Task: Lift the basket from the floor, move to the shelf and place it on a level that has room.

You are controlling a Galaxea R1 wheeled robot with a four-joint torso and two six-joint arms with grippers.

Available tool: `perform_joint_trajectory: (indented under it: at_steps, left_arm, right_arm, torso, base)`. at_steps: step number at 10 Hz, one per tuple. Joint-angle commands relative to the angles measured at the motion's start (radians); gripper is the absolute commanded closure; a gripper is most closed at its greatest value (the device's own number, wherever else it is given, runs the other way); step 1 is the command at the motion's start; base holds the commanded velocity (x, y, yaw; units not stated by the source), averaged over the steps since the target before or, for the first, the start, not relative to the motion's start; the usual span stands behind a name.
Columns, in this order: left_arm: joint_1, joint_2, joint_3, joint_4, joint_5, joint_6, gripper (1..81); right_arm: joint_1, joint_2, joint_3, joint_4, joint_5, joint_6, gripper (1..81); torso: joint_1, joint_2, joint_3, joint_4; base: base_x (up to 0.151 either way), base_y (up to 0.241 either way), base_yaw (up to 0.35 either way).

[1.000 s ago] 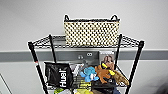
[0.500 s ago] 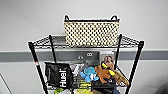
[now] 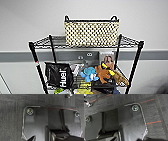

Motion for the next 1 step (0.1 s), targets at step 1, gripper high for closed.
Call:
perform_joint_trajectory:
  at_steps: [1]
  left_arm:
    - [-0.047,0.027,-0.030,0.011,0.059,0.003,1.0]
  right_arm:
    - [0.039,0.012,-0.002,-0.010,-0.055,-0.017,1.0]
  torso:
    - [0.000,0.000,0.000,0.000]
  base:
    - [0.000,0.000,0.000]
